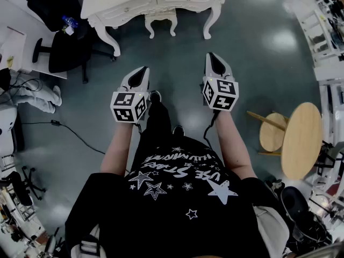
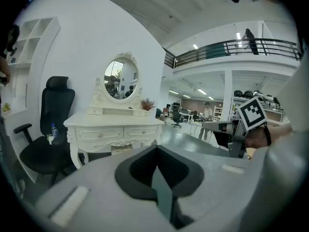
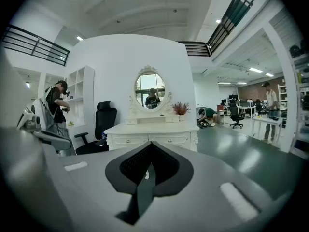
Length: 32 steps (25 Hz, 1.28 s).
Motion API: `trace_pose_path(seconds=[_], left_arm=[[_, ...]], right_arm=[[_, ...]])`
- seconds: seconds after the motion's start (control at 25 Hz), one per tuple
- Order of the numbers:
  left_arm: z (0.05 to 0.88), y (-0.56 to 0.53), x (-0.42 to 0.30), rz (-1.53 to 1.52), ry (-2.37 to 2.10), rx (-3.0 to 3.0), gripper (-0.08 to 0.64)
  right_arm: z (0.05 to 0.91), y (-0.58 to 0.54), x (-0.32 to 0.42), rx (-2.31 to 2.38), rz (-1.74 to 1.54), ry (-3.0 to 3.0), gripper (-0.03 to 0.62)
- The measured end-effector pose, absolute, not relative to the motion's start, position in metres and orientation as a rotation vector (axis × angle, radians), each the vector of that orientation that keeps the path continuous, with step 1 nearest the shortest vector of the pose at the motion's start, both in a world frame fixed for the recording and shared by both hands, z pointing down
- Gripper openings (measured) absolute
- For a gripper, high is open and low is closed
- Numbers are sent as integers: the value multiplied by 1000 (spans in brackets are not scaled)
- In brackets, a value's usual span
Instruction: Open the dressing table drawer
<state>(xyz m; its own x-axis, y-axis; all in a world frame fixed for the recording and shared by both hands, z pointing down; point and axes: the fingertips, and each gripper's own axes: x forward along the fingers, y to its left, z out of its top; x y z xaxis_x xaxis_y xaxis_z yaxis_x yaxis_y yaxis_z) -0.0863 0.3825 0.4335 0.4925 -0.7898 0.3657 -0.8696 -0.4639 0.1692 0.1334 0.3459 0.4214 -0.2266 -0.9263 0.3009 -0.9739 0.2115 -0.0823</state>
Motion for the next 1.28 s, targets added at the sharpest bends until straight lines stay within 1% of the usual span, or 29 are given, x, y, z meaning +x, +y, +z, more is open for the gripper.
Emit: trace_pose_path(seconds=[0.2, 0.4, 0.56, 0.8, 1.0, 1.04, 1.08, 1.28], left_arm=[[433, 398, -84, 321, -1419, 2395, 0], [432, 436, -96, 309, -1436, 2374, 0], [437, 442, -108, 297, -1461, 2342, 0], [434, 411, -123, 279, -1482, 2342, 0], [437, 351, -133, 270, -1464, 2352, 0], [438, 335, -136, 271, -1463, 2352, 0], [440, 318, -140, 272, -1462, 2351, 0], [444, 225, -154, 276, -1449, 2361, 0]], right_arm=[[420, 357, 136, 1806, 362, -2318, 28], [421, 391, 123, 1784, 370, -2327, 28], [422, 392, 116, 1775, 373, -2336, 28], [422, 359, 109, 1816, 435, -2359, 29], [423, 302, 96, 1799, 447, -2375, 35], [424, 286, 91, 1788, 451, -2377, 63], [426, 270, 86, 1778, 458, -2377, 118], [434, 179, 69, 1745, 464, -2348, 271]])
